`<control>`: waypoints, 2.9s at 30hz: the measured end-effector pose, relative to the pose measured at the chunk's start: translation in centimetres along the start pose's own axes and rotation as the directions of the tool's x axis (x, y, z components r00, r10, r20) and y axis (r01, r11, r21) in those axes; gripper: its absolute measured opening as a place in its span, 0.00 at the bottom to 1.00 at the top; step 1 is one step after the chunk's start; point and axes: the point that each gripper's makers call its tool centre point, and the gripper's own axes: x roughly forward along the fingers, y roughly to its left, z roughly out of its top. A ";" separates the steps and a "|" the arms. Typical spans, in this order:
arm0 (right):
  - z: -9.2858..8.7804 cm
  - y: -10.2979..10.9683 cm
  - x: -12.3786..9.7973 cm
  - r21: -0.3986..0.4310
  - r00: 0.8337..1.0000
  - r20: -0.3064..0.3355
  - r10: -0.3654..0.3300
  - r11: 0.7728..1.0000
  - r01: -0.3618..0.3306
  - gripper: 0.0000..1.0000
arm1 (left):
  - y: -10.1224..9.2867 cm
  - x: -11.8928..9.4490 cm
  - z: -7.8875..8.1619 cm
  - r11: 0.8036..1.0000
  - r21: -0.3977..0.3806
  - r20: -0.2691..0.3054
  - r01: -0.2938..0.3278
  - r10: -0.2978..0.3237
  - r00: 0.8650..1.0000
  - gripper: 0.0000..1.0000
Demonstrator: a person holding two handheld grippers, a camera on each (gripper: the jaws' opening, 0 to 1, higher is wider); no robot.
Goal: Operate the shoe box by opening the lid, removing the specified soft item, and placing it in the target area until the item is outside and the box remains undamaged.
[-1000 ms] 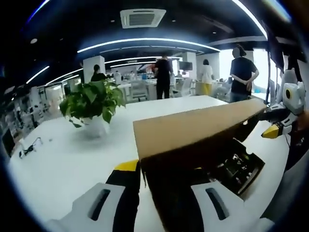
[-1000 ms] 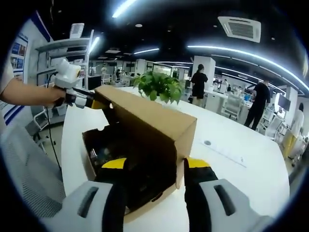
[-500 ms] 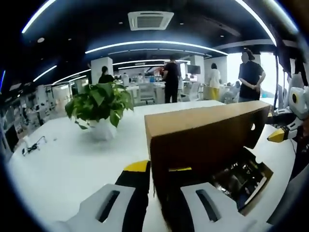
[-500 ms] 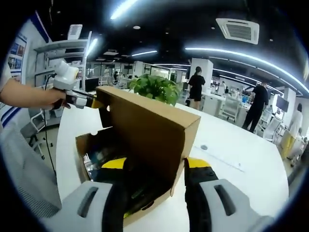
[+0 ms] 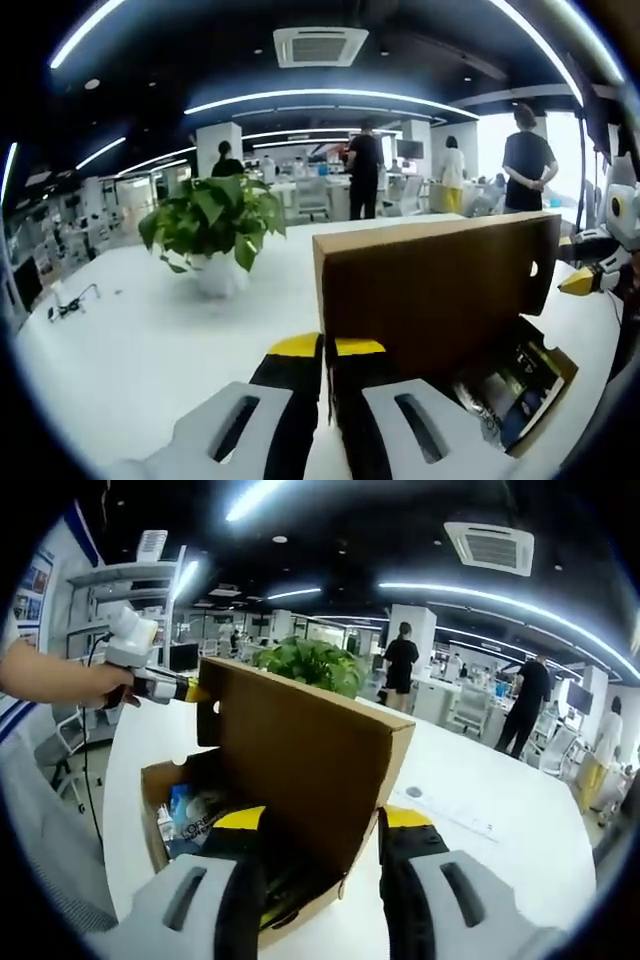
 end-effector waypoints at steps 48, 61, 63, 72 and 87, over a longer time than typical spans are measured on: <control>-6.6 -2.9 2.0 0.069 0.967 -0.219 -0.130 0.987 0.148 0.01 | 0.5 3.2 -0.5 0.999 0.025 -0.041 0.033 -0.032 0.999 0.02; -6.6 -3.2 2.4 0.071 0.966 -0.226 -0.125 0.987 0.145 0.01 | 0.3 2.7 -4.4 0.998 0.001 -0.128 0.056 -0.056 0.990 0.02; -6.5 -3.2 2.4 0.073 0.966 -0.228 -0.125 0.987 0.145 0.01 | 0.2 2.8 -4.9 0.999 -0.004 -0.136 0.054 -0.054 0.989 0.02; -6.6 -3.4 2.5 0.096 0.965 -0.233 -0.122 0.984 0.148 0.01 | 0.1 2.9 -6.0 0.999 -0.013 -0.159 0.050 -0.052 0.986 0.01; -6.5 -4.0 3.3 0.104 0.962 -0.243 -0.122 0.983 0.151 0.02 | 0.0 3.8 -5.7 0.999 -0.027 -0.166 0.047 -0.051 0.985 0.01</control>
